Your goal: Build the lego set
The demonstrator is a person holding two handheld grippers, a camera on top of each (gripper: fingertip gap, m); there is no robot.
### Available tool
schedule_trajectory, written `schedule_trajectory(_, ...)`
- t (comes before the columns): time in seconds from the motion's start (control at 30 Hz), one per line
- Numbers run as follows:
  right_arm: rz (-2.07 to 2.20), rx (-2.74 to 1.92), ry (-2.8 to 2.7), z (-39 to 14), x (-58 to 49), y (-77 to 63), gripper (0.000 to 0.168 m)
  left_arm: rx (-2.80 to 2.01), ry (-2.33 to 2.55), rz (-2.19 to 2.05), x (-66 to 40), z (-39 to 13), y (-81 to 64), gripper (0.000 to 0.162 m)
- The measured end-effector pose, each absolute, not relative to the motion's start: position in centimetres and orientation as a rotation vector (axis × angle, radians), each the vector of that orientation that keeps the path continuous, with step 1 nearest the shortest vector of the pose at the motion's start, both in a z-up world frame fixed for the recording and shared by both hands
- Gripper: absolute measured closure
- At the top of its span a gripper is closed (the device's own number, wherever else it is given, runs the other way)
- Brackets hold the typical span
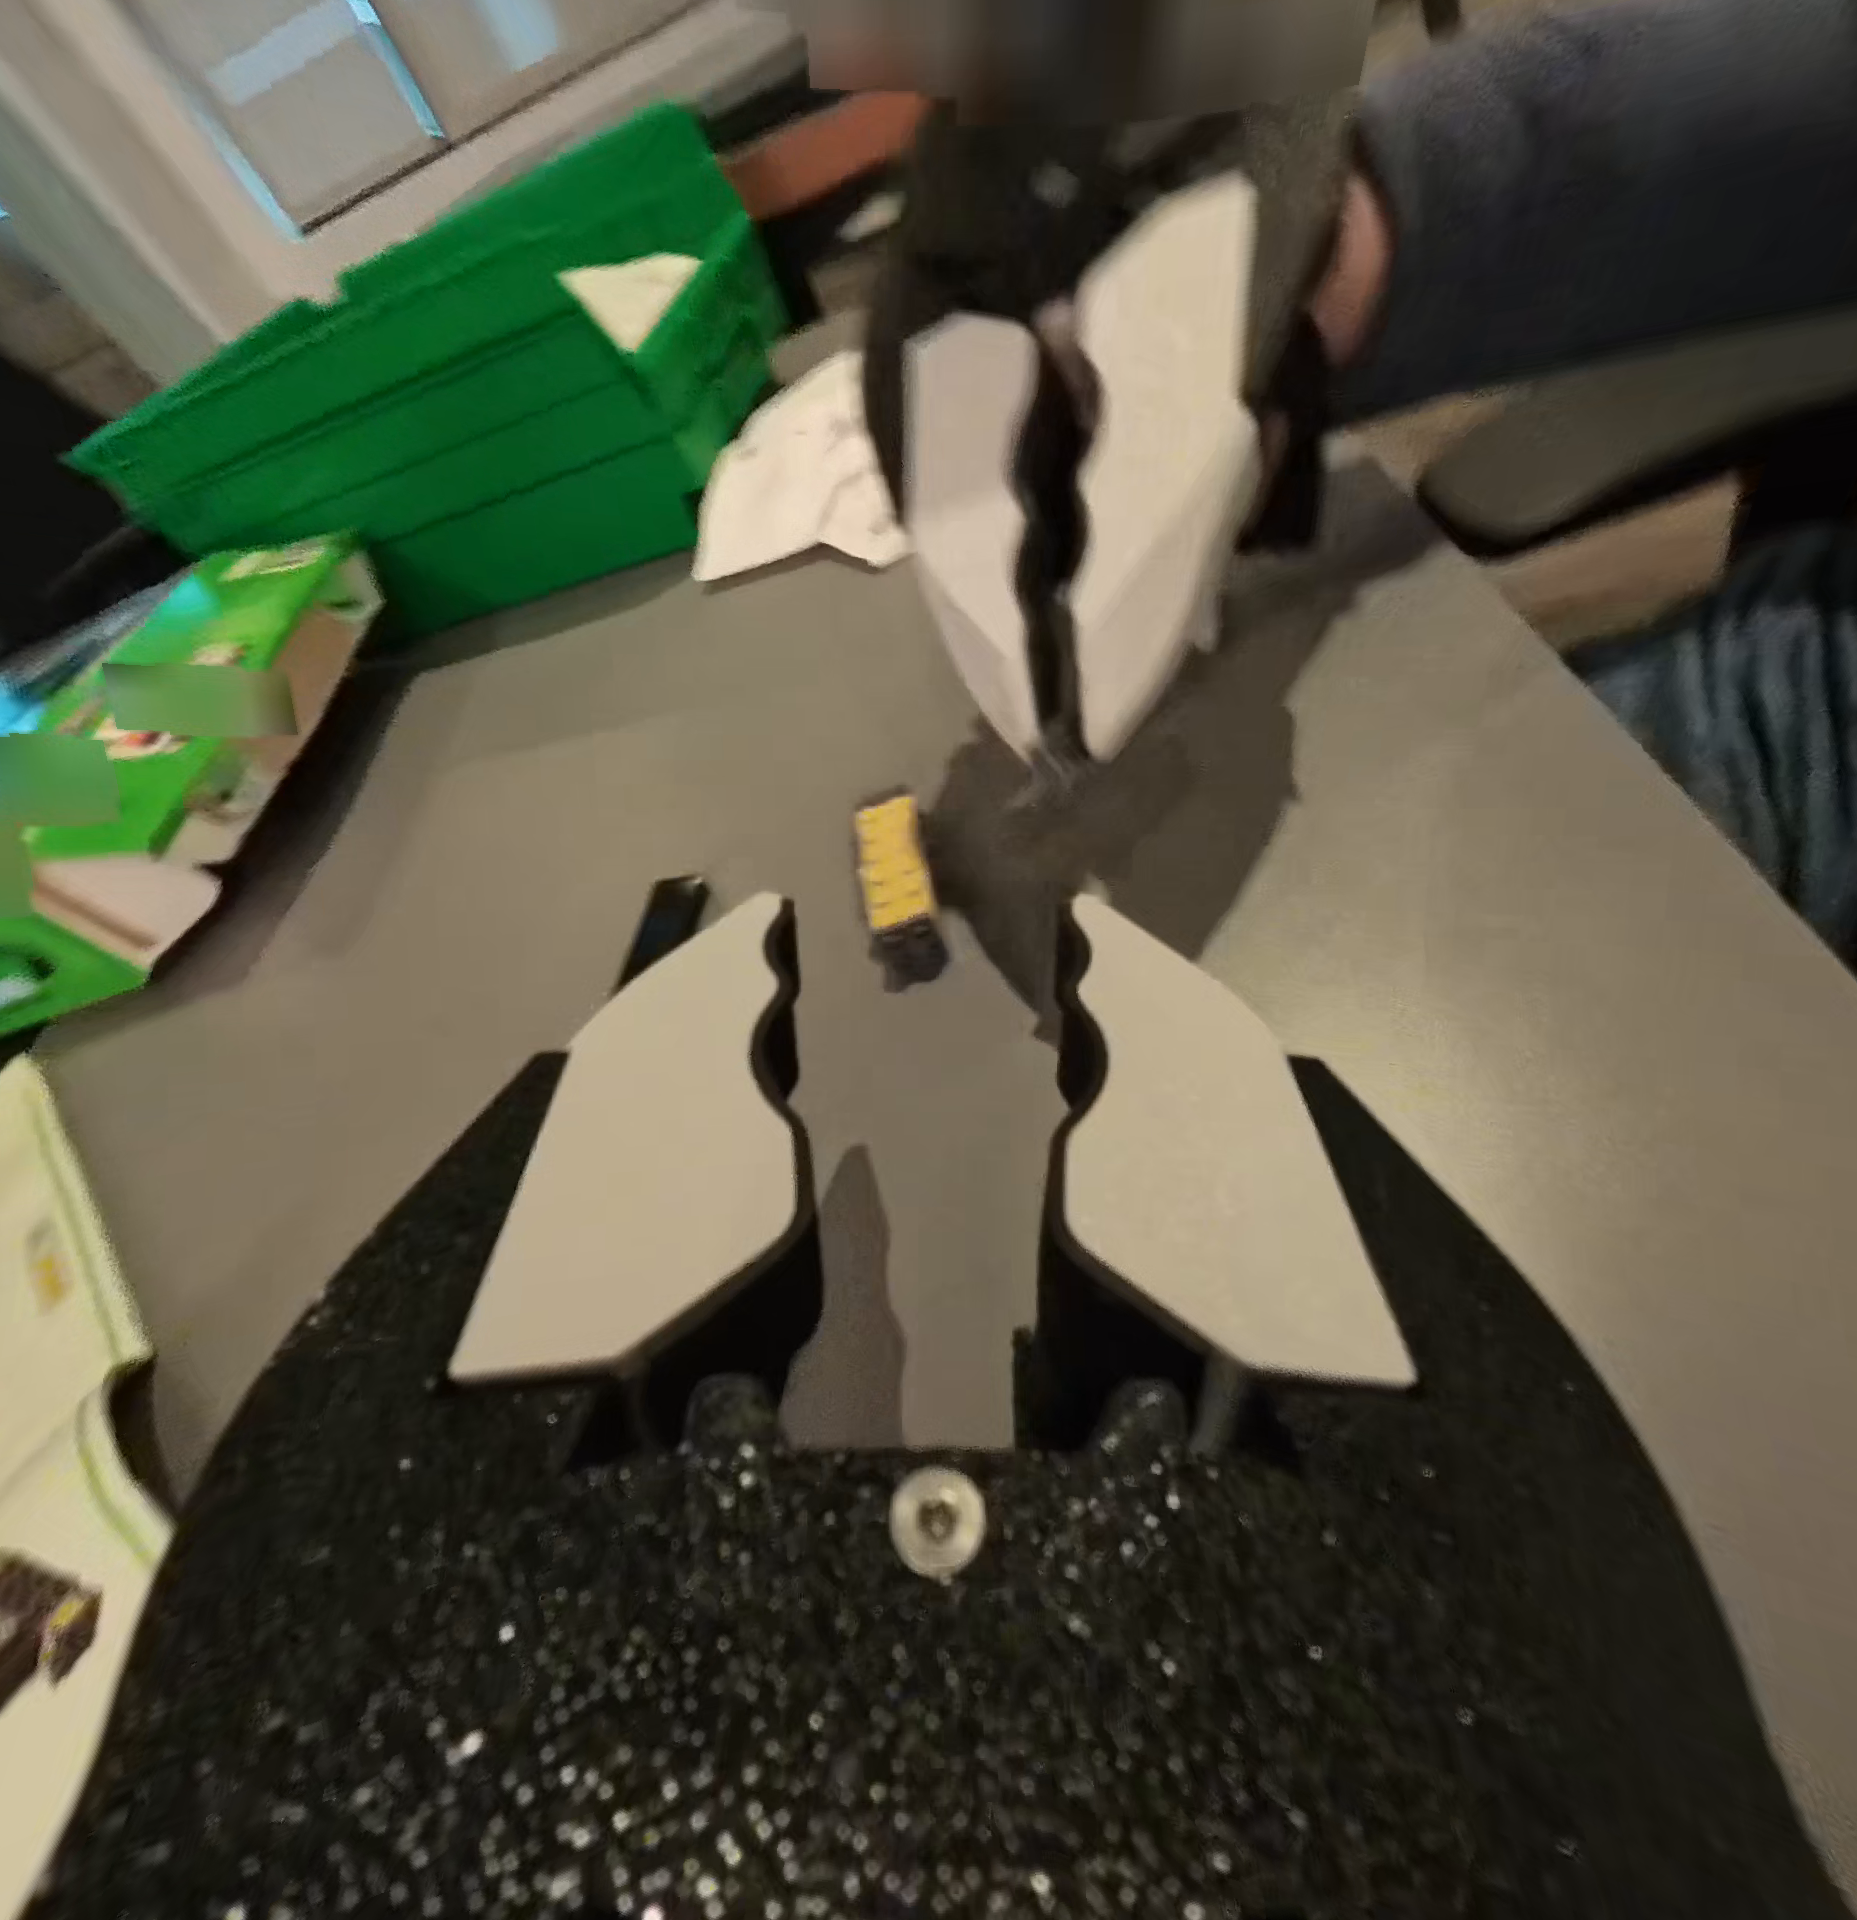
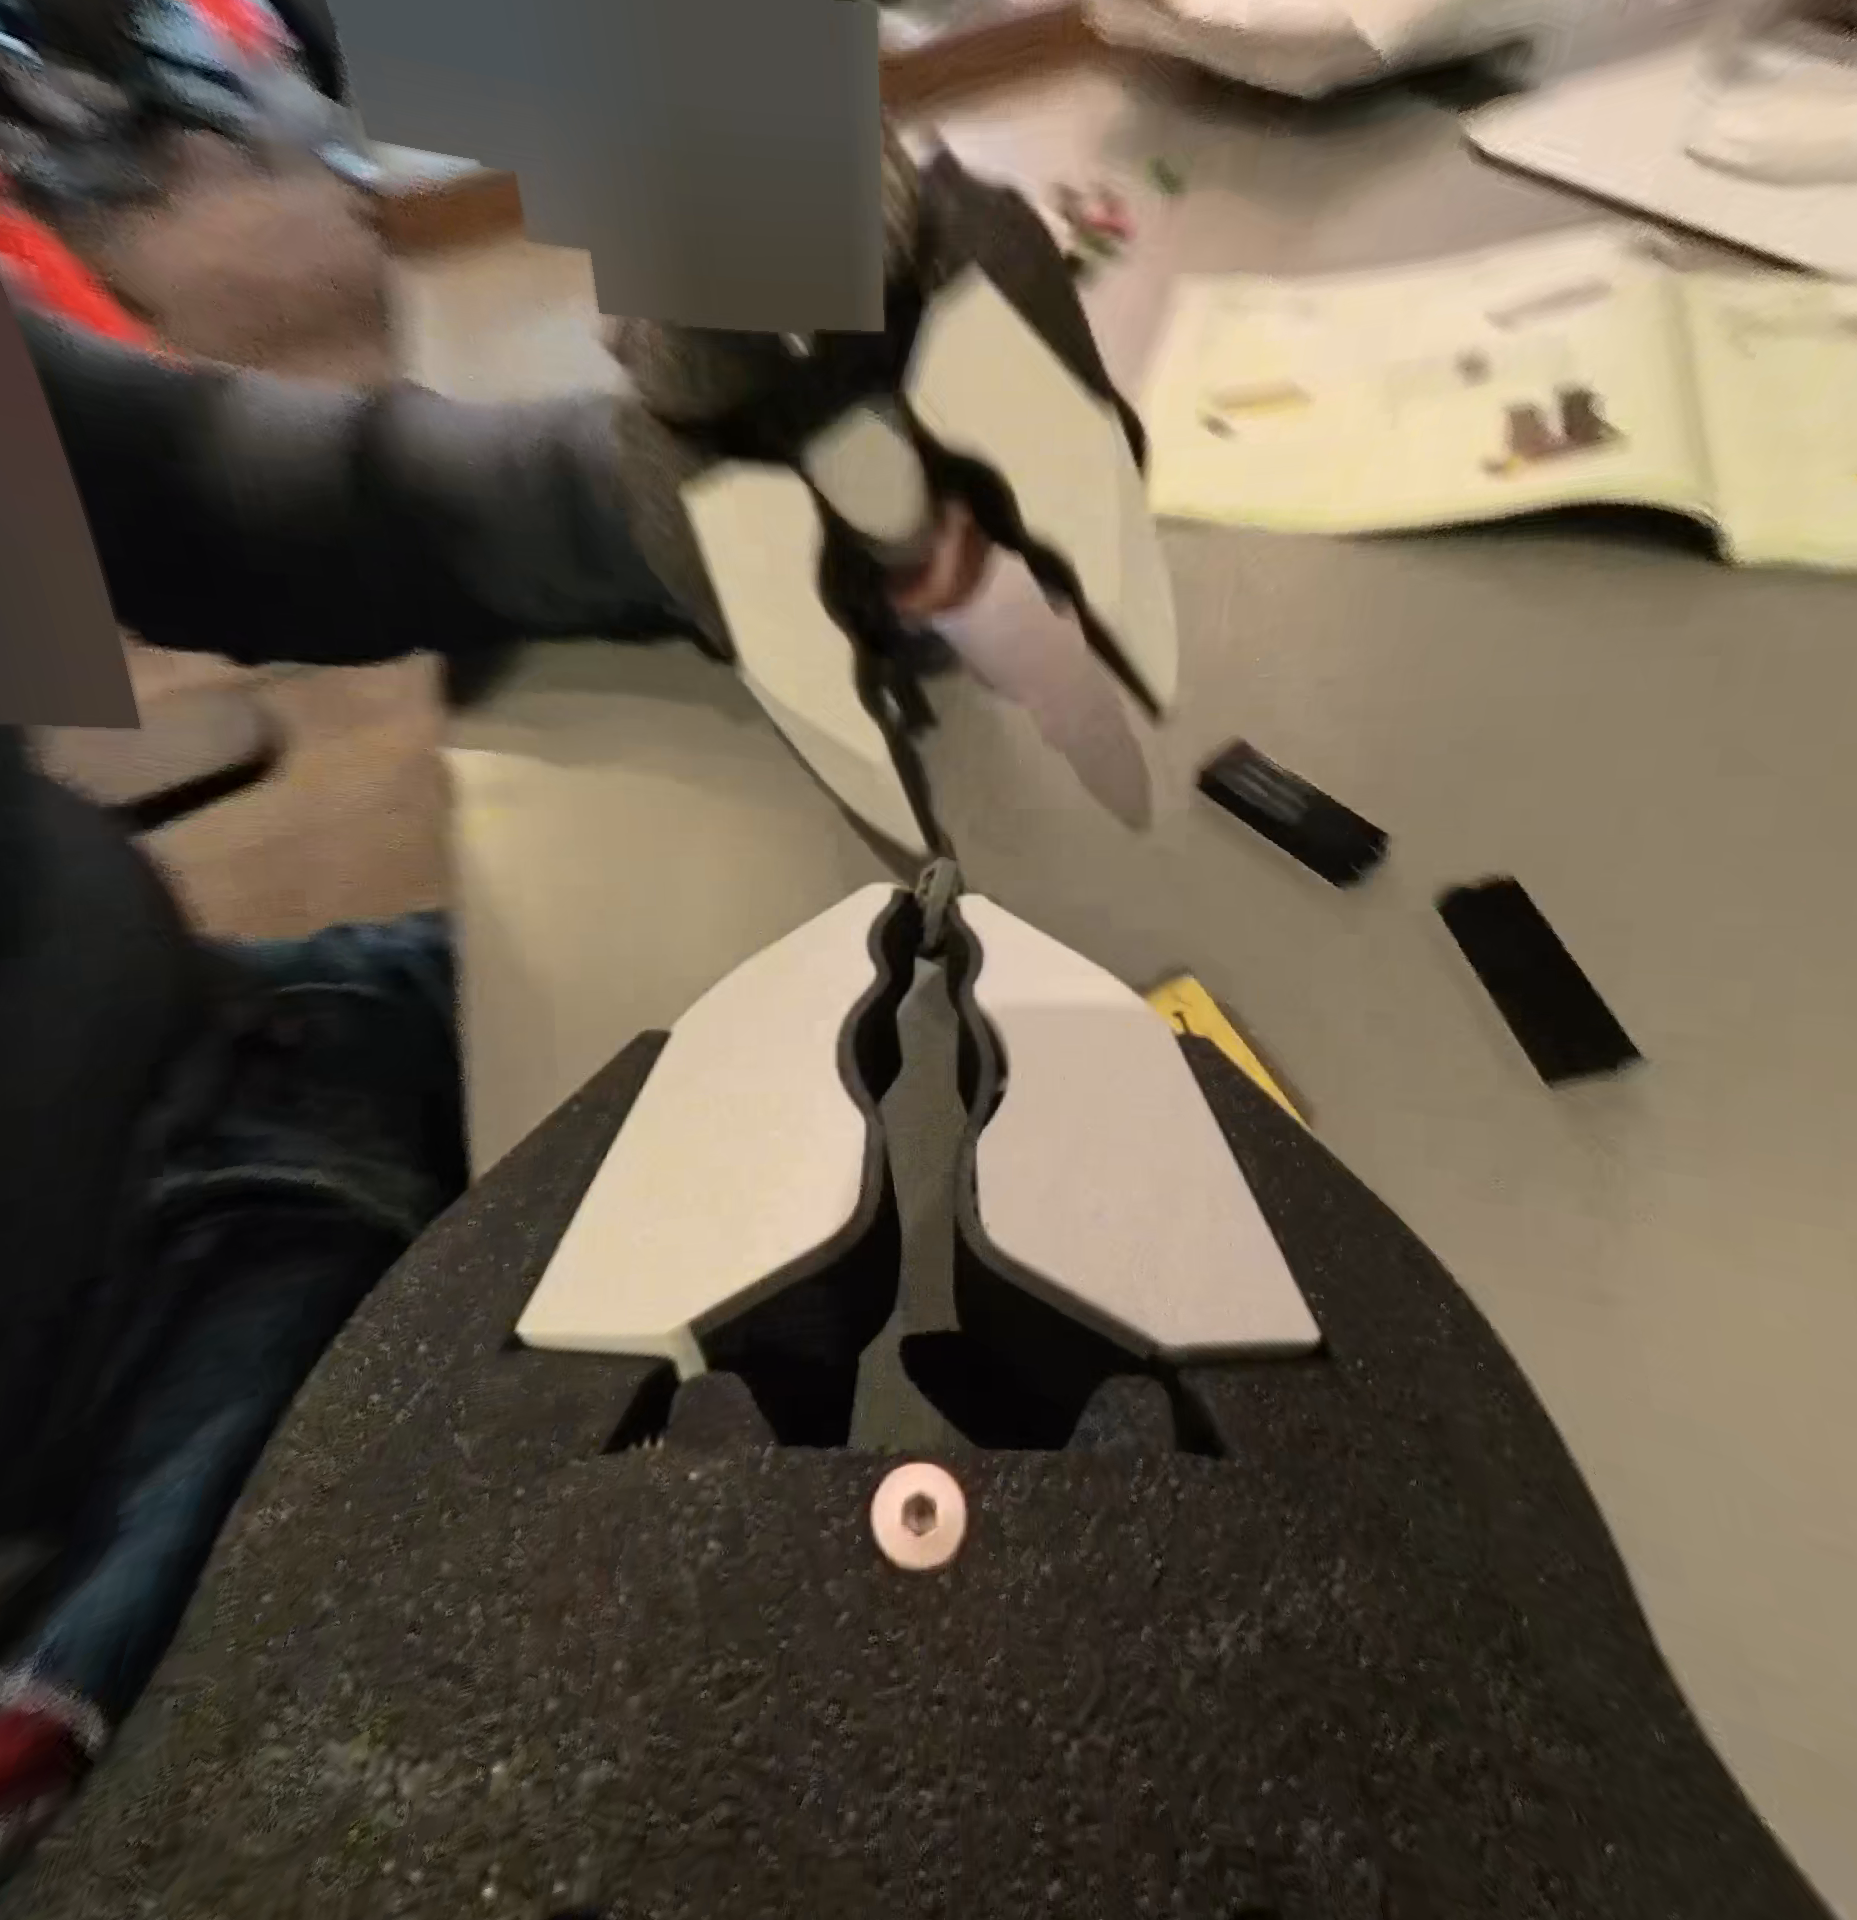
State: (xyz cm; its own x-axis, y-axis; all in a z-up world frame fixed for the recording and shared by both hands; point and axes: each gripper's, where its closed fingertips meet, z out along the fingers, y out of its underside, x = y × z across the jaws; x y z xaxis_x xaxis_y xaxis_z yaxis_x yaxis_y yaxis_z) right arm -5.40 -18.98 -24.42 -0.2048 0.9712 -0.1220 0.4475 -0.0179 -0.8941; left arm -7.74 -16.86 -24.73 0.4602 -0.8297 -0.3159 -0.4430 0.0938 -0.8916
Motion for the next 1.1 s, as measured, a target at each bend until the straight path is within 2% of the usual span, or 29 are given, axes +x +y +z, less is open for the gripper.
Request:
schedule_trajectory(0.13,1.360,-1.269,-1.819,-23.9,-3.5,-20.7,0.163,-1.516,1.314,-0.378,-4.9,-26.6,-18.3,0.123)
schedule_trajectory(0.3,1.479,-1.243,-1.787,-23.8,-3.2,-21.3,0.163,-1.419,1.333,-0.424,-2.5,-25.7,-19.7,0.135)
schedule_trajectory(0.43,1.584,-1.229,-1.756,-23.1,-3.2,-21.7,0.163,-1.357,1.331,-0.338,-2.3,-25.2,-19.6,0.158)
schedule_trajectory(0.63,1.644,-1.274,-1.660,-22.4,-3.8,-20.8,0.161,-1.401,1.297,-0.388,-2.7,-25.0,-19.5,0.162)
schedule_trajectory(0.7,1.555,-1.289,-1.577,-22.1,-4.0,-19.4,0.143,-1.470,1.247,-0.435,-2.9,-25.1,-19.1,0.162)
schedule_trajectory(0.77,1.426,-1.312,-1.559,-22.1,-4.0,-18.6,0.135,-1.538,1.191,-0.481,-3.2,-25.1,-18.7,0.162)
schedule_trajectory(1.0,1.037,-1.320,-1.614,-23.0,-4.5,-18.3,0.142,-1.653,1.102,-0.577,-3.6,-25.4,-18.1,0.162)
schedule_trajectory(1.1,0.997,-1.303,-1.654,-23.4,-4.5,-18.8,0.147,-1.630,1.135,-0.579,-3.4,-25.4,-18.5,0.162)
